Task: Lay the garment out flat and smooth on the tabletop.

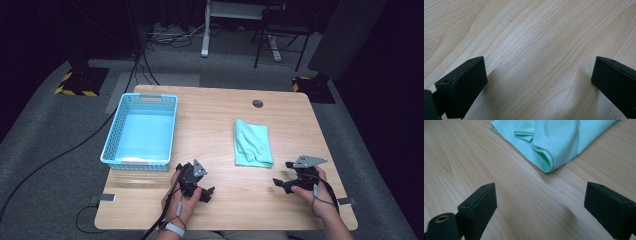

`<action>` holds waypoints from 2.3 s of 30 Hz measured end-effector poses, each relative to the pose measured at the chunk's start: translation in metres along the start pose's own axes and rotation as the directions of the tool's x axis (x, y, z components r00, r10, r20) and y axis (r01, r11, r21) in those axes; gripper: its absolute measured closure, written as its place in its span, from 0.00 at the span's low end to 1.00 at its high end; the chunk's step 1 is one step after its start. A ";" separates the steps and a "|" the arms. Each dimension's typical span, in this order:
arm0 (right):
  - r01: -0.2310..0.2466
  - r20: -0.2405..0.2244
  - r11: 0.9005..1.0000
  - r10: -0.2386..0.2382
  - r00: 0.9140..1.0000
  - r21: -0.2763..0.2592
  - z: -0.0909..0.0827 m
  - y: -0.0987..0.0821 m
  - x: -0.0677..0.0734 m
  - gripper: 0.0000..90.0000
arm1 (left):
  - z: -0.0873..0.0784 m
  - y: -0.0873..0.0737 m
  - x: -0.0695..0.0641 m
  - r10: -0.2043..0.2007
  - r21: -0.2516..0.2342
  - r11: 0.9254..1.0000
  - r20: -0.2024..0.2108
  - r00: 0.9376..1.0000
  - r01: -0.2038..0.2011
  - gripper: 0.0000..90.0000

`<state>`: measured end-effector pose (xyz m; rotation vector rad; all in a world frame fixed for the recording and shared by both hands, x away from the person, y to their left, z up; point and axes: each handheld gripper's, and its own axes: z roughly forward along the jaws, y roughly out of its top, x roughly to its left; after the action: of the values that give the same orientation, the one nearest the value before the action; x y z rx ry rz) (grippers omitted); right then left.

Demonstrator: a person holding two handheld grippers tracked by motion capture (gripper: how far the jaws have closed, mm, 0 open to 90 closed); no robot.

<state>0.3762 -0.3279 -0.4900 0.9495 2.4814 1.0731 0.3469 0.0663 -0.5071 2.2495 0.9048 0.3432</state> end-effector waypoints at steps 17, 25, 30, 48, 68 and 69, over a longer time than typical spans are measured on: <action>0.050 0.024 0.999 -0.050 0.998 -0.002 0.012 0.046 -0.008 0.32 | 0.000 0.000 0.000 0.001 -0.001 1.000 0.000 1.000 -0.001 0.00; 0.073 0.019 0.997 -0.073 0.997 0.008 0.033 0.064 -0.014 0.41 | 0.000 0.000 0.000 0.002 0.000 1.000 -0.003 1.000 -0.002 0.00; 0.053 0.016 0.999 -0.053 0.998 0.012 0.045 0.069 -0.017 0.38 | 0.000 0.000 0.000 0.002 -0.001 1.000 -0.003 1.000 -0.002 0.00; 0.145 -0.114 0.987 -0.137 0.984 0.073 0.074 0.073 -0.013 0.79 | 0.000 0.000 0.000 0.004 -0.001 1.000 -0.002 1.000 -0.004 0.00; 0.114 -0.106 0.993 -0.113 0.988 0.005 0.037 0.081 0.023 0.41 | 0.000 0.000 0.000 0.002 0.000 1.000 -0.002 1.000 -0.002 0.00; 0.121 -0.105 0.993 -0.120 0.987 -0.001 0.038 0.085 0.024 0.41 | 0.000 0.000 0.000 0.003 0.000 1.000 -0.002 1.000 -0.003 0.00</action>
<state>0.4157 -0.2476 -0.4538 0.7511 2.5895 1.1042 0.3467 0.0663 -0.5071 2.2506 0.9025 0.3470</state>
